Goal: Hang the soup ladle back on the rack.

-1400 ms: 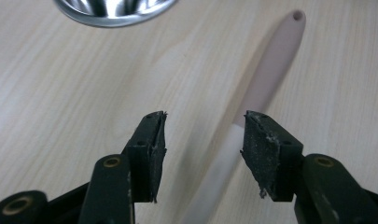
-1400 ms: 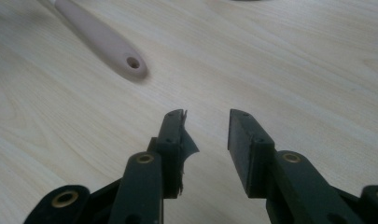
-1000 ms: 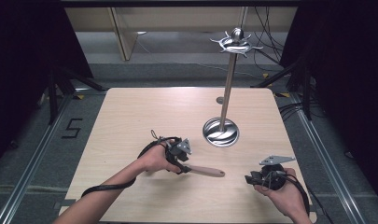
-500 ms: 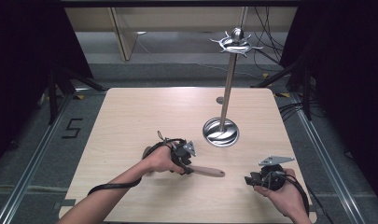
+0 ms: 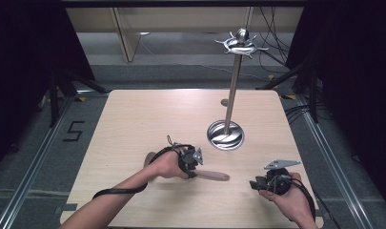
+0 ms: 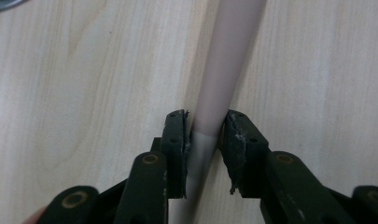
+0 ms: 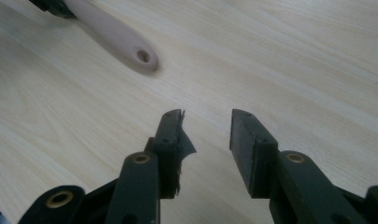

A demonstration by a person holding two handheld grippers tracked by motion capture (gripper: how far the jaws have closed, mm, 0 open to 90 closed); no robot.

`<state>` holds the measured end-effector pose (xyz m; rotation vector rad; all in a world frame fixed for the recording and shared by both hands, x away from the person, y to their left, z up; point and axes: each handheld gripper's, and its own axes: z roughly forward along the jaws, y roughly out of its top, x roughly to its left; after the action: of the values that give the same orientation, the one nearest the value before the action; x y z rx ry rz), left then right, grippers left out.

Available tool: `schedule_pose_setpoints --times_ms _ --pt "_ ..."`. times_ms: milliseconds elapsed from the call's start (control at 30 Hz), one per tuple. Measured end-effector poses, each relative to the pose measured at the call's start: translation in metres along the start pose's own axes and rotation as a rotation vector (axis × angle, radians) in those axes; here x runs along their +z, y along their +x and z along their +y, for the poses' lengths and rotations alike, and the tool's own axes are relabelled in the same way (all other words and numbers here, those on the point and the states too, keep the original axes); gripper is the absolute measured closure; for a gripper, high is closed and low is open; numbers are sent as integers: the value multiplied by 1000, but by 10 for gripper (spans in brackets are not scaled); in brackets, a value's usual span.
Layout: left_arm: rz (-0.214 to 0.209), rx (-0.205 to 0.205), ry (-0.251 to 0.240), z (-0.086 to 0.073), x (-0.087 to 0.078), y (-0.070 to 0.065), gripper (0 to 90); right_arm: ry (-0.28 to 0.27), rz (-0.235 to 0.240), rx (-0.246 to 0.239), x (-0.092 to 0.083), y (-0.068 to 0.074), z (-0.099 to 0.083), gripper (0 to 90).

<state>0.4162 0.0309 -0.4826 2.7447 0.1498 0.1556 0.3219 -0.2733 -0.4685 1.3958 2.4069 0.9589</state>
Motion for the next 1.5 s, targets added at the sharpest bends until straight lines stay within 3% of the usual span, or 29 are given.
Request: schedule_pose_setpoints --times_ms 33,67,133,167,200,400,467,500,533,600,667,700,767,833,867,900,933,967,1033,1133,1200,1233,1333,1367,1500 --pt "0 0 0 0 0 0 711 0 0 0 0 0 0 646" --pt "36 11 4 0 0 -1 723 30 -2 32 -3 2 0 644" --pt "46 9 6 0 0 -1 736 10 -1 29 -1 2 0 643" --pt "38 -39 -8 -1 0 1 761 13 -1 26 -1 2 0 642" --pt "22 -51 -16 -3 -1 2 761 13 -1 26 -1 2 0 643" --pt "47 -64 -53 -6 -7 2 762 28 -4 7 -3 0 0 642" --pt "54 -117 -104 -9 -16 3 762 27 -5 6 -3 0 1 642" --pt "54 -117 -104 -9 -16 3 762 27 -5 7 -3 0 1 642" --pt "71 -169 -154 -11 -23 4 763 26 -5 6 -3 0 1 642" --pt "76 -231 -218 -15 -30 4 763 6 -5 9 -1 1 0 642" --pt "81 -229 -220 -18 -35 6 764 6 -4 9 -1 1 0 641" --pt "89 -251 -259 -22 -43 7 764 5 -6 9 -1 1 0 640" --pt "100 -257 -290 -28 -52 8 764 32 -10 -2 -3 0 1 638" --pt "103 -268 -309 -31 -57 8 764 22 -9 5 -3 0 1 637" --pt "122 -325 -381 -35 -62 5 764 17 -10 1 -3 0 1 636" --pt "128 -340 -420 -38 -65 4 764 16 -10 2 -3 0 1 636" --pt "128 -340 -420 -38 -65 4 764 16 -10 2 -3 0 1 636" --pt "139 -365 -466 -43 -71 2 765 -8 -8 8 -1 0 0 636" --pt "147 -376 -485 -46 -74 0 765 4 -9 9 -1 1 0 636" --pt "157 -413 -552 -57 -85 -4 765 8 -10 10 -1 1 0 636" --pt "153 -411 -569 -59 -87 -4 765 22 -10 2 -2 1 0 636" --pt "152 -432 -601 -64 -92 -6 765 50 -14 12 -4 2 2 635" --pt "151 -436 -626 -69 -98 -6 765 43 -3 10 -3 2 1 633" --pt "161 -439 -652 -73 -102 -6 765 17 -5 -10 0 1 1 633" --pt "171 -466 -695 -80 -109 -7 765 43 -12 1 -3 2 1 633"
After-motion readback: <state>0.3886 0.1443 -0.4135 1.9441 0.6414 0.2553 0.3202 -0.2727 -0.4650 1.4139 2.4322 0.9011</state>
